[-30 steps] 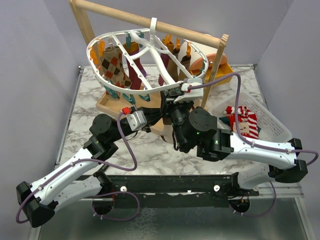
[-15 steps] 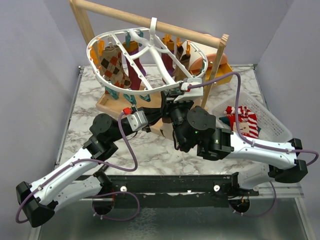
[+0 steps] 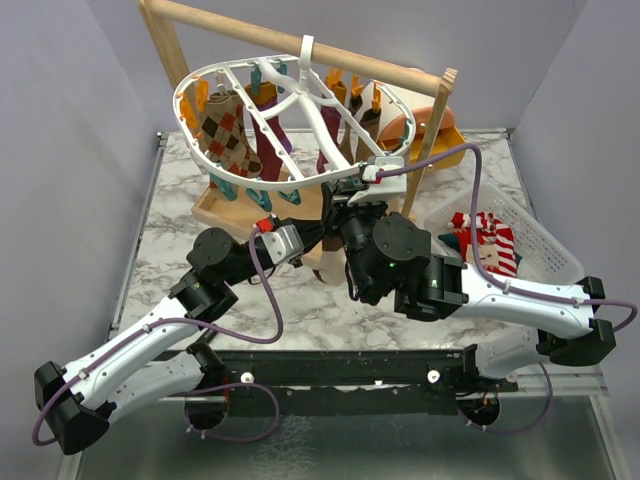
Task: Clip the socks to the hanger
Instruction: Clamp the sock onto the hanger.
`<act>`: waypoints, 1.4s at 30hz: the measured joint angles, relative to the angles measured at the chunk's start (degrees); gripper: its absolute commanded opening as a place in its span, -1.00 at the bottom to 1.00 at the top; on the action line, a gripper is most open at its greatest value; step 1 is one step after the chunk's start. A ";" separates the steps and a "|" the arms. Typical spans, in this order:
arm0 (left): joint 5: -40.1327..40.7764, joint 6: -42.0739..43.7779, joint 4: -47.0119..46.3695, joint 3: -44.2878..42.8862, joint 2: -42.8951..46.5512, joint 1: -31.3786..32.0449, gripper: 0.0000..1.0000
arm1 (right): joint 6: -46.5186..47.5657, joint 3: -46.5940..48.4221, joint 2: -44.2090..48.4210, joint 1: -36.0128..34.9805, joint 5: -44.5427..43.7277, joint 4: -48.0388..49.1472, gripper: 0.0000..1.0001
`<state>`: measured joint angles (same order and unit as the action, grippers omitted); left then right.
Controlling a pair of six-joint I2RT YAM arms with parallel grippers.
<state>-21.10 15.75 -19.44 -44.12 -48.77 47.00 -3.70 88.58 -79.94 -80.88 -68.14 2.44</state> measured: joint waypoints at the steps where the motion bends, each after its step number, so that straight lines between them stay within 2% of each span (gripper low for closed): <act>1: 0.09 0.04 0.04 0.00 0.00 0.00 -1.00 | -0.02 0.00 0.00 0.00 0.00 -0.02 -0.99; 35: 0.22 1.09 1.97 -2.27 1.05 0.13 -1.00 | -4.17 1.75 -0.94 0.66 0.26 -7.13 -0.99; 39: 0.20 1.22 2.03 -2.47 1.05 0.28 -1.00 | -5.44 2.25 -1.27 0.76 0.57 -8.87 -0.56; 42: 0.20 1.27 2.08 -2.47 1.14 0.33 -1.00 | -5.95 2.27 -1.27 0.85 0.74 -9.09 -0.41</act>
<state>-20.91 17.02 -17.37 -46.59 -47.64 47.33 -9.65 90.85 -81.21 -80.03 -67.40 -6.66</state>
